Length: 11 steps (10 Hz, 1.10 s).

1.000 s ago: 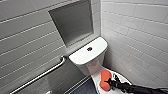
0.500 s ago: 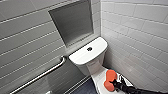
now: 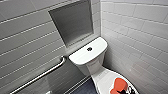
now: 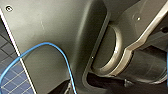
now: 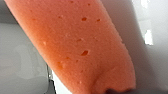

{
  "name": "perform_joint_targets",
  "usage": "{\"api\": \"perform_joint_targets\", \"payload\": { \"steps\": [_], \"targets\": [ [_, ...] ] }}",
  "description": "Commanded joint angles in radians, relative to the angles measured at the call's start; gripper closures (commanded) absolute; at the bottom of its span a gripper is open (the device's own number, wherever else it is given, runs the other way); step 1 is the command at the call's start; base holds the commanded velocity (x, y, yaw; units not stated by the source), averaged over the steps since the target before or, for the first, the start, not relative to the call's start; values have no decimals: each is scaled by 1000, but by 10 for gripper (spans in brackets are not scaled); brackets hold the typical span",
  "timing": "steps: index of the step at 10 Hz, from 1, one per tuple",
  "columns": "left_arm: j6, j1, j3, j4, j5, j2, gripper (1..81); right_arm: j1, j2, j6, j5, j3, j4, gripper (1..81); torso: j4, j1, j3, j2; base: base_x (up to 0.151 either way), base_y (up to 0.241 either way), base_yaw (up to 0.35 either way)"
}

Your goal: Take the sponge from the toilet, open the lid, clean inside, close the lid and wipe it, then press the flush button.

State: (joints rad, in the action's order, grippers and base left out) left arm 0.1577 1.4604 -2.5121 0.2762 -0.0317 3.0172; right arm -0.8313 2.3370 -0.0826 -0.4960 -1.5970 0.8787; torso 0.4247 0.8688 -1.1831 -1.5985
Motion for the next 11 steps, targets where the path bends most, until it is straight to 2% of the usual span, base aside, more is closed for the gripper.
{"api": "perform_joint_targets", "payload": {
  "steps": [1, 3, 4, 6, 8, 10, 11],
  "targets": [
    [-3, 10, 0, 5, -76, -15, 10, -45, -112, 7, -79, 153, 2, 811, 0, 0, 0, 0, 0, 0, 0],
    [-3, 12, -1, 5, -73, -13, 10, -84, -169, 9, -144, 255, -30, 811, 0, 0, 0, 0, 0, 0, 0],
    [-3, 11, -1, 6, -73, -15, 10, -117, -204, 15, -223, 331, -40, 811, 0, 0, 0, 0, 0, 0, 0],
    [-3, 12, 1, 6, -73, -15, 10, -209, -229, 85, -329, 414, -41, 811, 0, 0, 0, 0, 0, 0, 0],
    [-3, 12, 1, 6, -73, -15, 10, -295, -239, 87, -427, 444, -55, 811, 0, 0, 0, 0, 0, 0, 0],
    [-4, 12, 1, 8, -73, -15, 10, -386, -235, 75, -447, 424, -87, 811, 0, 0, 0, 0, 0, 0, 0],
    [-4, 11, 1, 8, -73, -15, 10, -423, -236, 73, -482, 427, -104, 811, 0, 0, 0, 0, 0, 0, 0]
  ]
}}
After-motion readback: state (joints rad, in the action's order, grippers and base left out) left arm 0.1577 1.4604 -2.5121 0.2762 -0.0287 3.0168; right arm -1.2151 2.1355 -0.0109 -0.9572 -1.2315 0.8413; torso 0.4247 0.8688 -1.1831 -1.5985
